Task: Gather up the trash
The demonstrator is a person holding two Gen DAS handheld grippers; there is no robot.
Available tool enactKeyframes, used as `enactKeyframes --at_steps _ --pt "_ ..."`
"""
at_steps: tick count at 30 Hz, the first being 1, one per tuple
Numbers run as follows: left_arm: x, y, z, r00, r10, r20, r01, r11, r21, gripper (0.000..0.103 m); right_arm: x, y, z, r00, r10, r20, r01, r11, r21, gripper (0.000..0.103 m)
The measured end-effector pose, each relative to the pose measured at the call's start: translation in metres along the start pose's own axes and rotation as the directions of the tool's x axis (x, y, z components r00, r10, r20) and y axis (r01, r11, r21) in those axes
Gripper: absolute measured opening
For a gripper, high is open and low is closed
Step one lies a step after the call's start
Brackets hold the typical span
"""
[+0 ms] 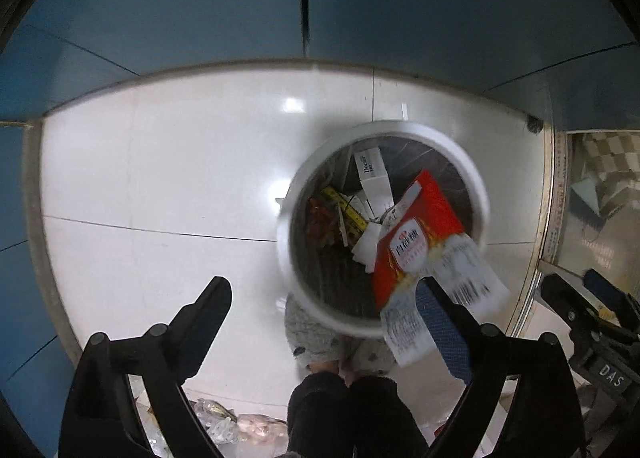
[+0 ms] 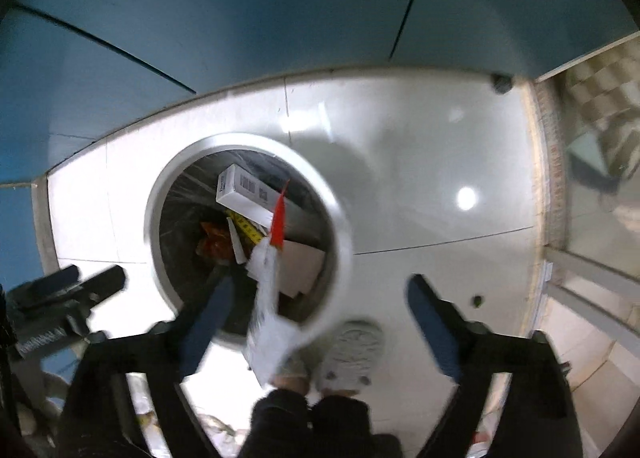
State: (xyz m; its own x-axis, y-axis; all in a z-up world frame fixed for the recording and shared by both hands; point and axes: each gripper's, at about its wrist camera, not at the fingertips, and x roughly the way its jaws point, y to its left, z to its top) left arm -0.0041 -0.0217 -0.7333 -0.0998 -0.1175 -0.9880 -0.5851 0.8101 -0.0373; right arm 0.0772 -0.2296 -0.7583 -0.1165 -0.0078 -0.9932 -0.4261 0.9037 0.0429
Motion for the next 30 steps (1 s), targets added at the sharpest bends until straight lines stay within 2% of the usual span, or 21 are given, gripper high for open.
enactKeyframes --at_steps 6,12,15,21,24,28,30 --pt "-0.103 -0.009 -0.052 0.996 0.038 0.084 -0.036 0.999 -0.03 0.094 -0.107 -0.006 -0.04 0.997 0.01 0.07 -0.007 0.999 -0.041 0.103" --pt "-0.228 -0.019 -0.107 0.98 0.044 0.193 -0.041 0.999 -0.02 0.094 -0.249 -0.003 -0.084 0.982 0.052 0.183 -0.036 0.995 -0.089 0.103" --pt "-0.28 -0.024 -0.131 0.97 0.027 0.241 -0.027 1.0 -0.004 0.094 -0.32 -0.004 -0.108 0.969 0.074 0.235 -0.049 0.993 -0.111 0.103" --pt "-0.379 -0.035 -0.175 0.95 -0.042 0.309 0.026 0.998 0.057 0.094 -0.443 -0.016 -0.155 0.95 0.131 0.283 -0.102 0.988 -0.116 0.103" --pt "-0.423 -0.038 -0.189 0.934 -0.097 0.343 0.07 0.993 0.092 0.094 -0.496 -0.022 -0.175 0.937 0.16 0.311 -0.131 0.985 -0.112 0.103" --pt "-0.48 -0.041 -0.207 0.9 -0.172 0.401 0.134 0.984 0.12 0.094 -0.57 -0.029 -0.202 0.903 0.242 0.355 -0.208 0.969 -0.131 0.103" --pt "-0.503 -0.041 -0.214 0.881 -0.209 0.425 0.166 0.977 0.135 0.094 -0.594 -0.024 -0.212 0.888 0.27 0.371 -0.231 0.962 -0.146 0.103"
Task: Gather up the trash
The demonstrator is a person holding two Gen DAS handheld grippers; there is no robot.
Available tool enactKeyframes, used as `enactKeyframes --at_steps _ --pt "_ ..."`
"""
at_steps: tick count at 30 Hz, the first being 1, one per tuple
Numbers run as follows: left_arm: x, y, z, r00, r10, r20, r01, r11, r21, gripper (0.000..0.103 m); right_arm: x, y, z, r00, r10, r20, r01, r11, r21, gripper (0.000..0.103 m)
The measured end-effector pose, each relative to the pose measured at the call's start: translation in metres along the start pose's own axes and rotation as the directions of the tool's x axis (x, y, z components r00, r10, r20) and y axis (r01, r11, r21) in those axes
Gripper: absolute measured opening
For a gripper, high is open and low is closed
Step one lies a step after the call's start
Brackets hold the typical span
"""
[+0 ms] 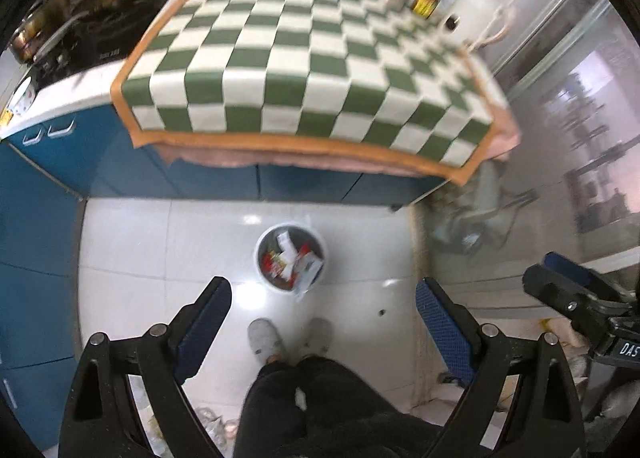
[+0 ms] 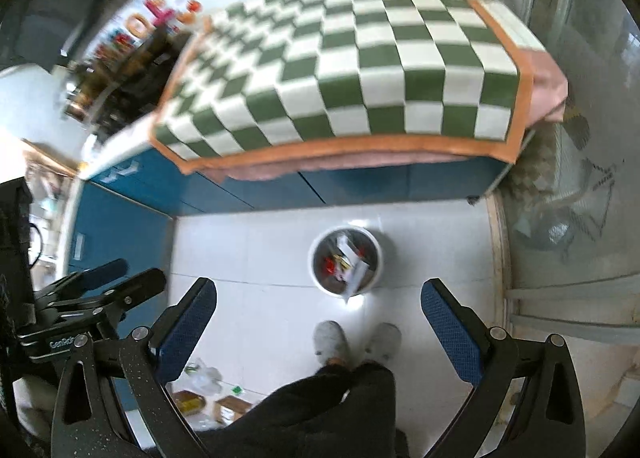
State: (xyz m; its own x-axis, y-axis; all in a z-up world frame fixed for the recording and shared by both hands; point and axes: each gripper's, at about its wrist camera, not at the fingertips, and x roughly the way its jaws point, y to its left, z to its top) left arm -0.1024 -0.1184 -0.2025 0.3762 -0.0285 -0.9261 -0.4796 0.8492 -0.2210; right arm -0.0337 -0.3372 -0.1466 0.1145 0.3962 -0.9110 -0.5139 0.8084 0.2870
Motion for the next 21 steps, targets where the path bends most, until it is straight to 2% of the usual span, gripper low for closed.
enactKeyframes --at_steps 4,10,12,13,21 --pt "-0.042 -0.005 0.001 0.996 -0.079 0.039 0.079 0.997 -0.006 0.094 -0.046 0.015 0.003 0.996 0.085 0.019 -0.084 0.996 -0.012 0.103" --pt "-0.089 -0.009 -0.008 0.988 -0.127 0.087 0.128 0.992 -0.003 0.094 -0.086 0.032 -0.005 0.988 0.152 0.026 -0.151 0.988 -0.035 0.103" --pt "-0.099 -0.009 -0.012 0.985 -0.141 0.099 0.142 0.99 -0.001 0.097 -0.09 0.035 -0.01 0.986 0.164 0.025 -0.163 0.986 -0.041 0.103" --pt "-0.104 -0.01 -0.014 0.984 -0.144 0.109 0.145 0.989 -0.001 0.103 -0.094 0.038 -0.012 0.985 0.17 0.021 -0.169 0.984 -0.049 0.103" --pt "-0.122 -0.006 -0.027 0.979 -0.149 0.141 0.156 0.987 -0.04 0.103 -0.102 0.044 -0.022 0.979 0.202 0.005 -0.201 0.978 -0.058 0.103"
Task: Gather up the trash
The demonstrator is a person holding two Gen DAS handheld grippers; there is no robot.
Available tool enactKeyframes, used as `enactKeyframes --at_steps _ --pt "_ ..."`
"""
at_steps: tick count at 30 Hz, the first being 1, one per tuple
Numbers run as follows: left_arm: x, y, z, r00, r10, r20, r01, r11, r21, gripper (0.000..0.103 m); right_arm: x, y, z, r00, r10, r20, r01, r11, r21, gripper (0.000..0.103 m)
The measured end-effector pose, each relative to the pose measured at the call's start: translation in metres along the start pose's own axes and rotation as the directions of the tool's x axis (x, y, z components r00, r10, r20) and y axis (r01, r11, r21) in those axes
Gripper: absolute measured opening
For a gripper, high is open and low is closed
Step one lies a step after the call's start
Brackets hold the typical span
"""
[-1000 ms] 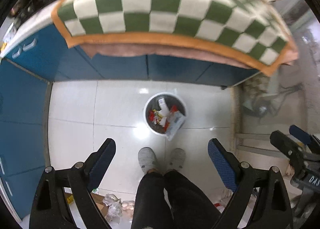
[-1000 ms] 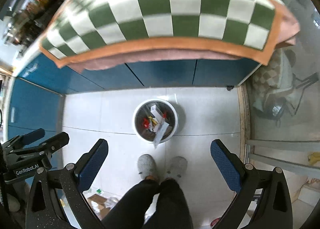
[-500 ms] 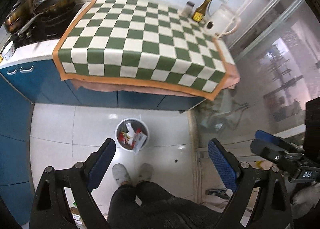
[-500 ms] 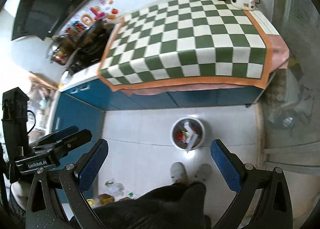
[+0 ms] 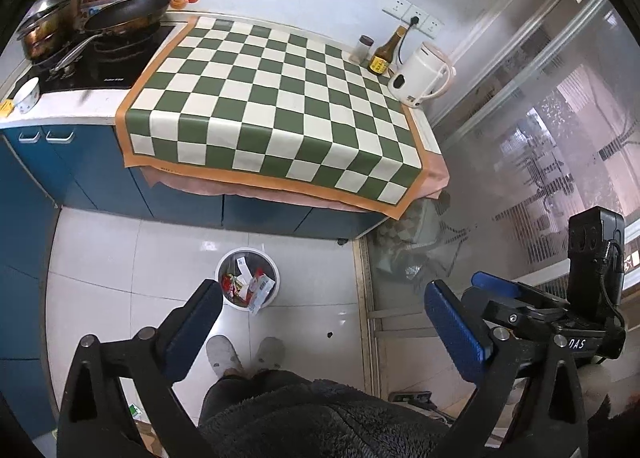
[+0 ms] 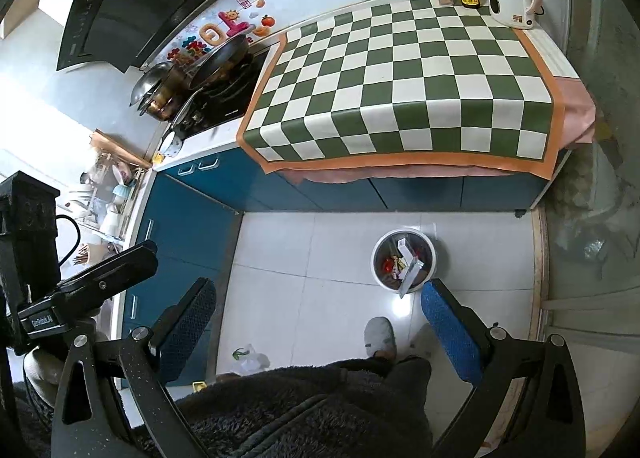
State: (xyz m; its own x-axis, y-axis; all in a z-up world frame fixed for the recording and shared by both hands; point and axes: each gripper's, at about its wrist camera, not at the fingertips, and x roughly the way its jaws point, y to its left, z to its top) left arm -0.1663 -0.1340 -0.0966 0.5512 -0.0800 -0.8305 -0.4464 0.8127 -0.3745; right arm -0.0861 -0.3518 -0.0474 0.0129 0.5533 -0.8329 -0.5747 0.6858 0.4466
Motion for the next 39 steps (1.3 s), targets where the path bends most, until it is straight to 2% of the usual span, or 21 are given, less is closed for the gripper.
enactKeyframes --at_steps 12,21,39 --pt "-0.008 0.007 -0.014 1.0 0.009 0.004 -0.008 0.999 -0.036 0.103 0.002 0.006 -0.007 1.0 0.007 -0.024 -0.008 1.0 -0.022 0.103" --pt "-0.007 0.009 -0.018 0.999 0.03 -0.025 -0.031 0.999 -0.014 0.103 0.004 0.009 -0.008 0.999 0.004 -0.047 -0.006 0.999 -0.039 0.103" --pt "-0.006 0.004 -0.014 0.999 0.023 -0.044 -0.022 0.999 0.024 0.103 0.004 0.003 -0.007 0.997 -0.005 -0.071 0.002 0.999 -0.044 0.103"
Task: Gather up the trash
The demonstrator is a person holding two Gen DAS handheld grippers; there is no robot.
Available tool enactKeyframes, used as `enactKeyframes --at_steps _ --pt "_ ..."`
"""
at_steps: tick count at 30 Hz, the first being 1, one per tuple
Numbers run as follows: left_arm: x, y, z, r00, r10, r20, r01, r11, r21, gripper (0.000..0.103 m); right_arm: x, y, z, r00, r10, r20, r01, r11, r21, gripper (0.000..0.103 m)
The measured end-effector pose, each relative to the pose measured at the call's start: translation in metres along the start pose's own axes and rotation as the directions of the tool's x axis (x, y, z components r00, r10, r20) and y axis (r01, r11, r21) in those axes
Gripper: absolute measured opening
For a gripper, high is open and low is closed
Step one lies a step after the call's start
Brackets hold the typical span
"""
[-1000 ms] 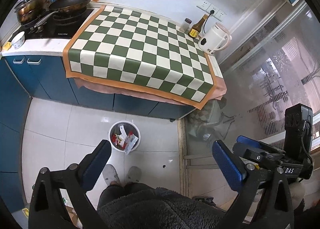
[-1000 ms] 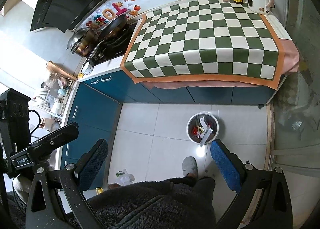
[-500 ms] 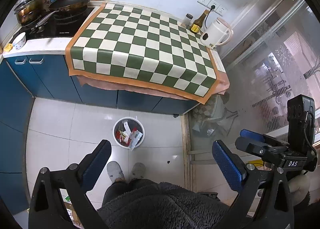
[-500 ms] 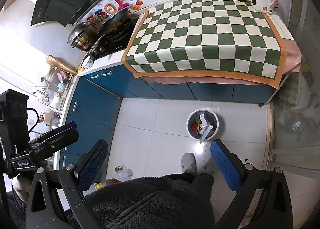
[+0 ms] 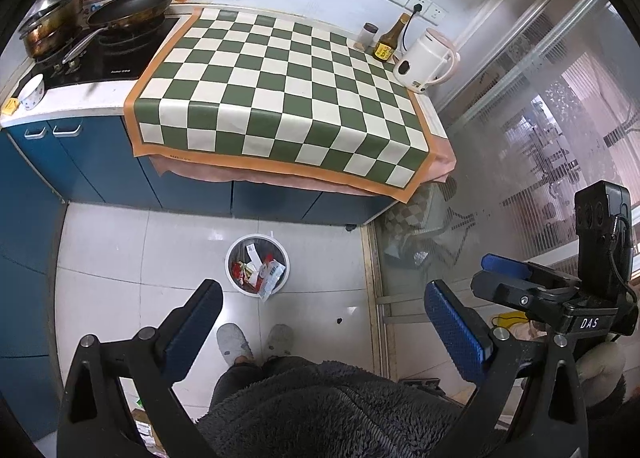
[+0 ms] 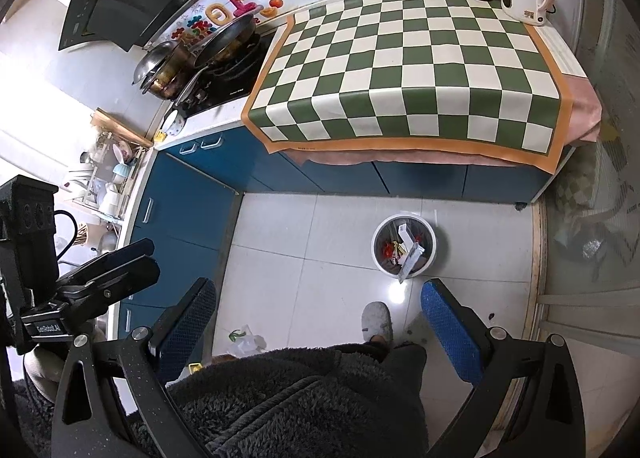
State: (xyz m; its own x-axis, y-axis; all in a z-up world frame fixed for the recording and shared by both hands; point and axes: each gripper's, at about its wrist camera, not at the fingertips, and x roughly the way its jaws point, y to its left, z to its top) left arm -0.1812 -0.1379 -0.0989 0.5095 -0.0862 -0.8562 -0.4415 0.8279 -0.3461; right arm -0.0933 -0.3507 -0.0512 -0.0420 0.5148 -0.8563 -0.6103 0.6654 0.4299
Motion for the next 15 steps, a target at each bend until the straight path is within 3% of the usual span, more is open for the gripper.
enactKeyframes --at_steps 15 --pt "-0.0005 0.0018 0.0036 1.0 -0.012 -0.005 0.012 1.0 0.029 0.103 -0.007 -0.0048 0.0006 1.0 -0.009 0.003 0.009 1.0 0.005 0.103"
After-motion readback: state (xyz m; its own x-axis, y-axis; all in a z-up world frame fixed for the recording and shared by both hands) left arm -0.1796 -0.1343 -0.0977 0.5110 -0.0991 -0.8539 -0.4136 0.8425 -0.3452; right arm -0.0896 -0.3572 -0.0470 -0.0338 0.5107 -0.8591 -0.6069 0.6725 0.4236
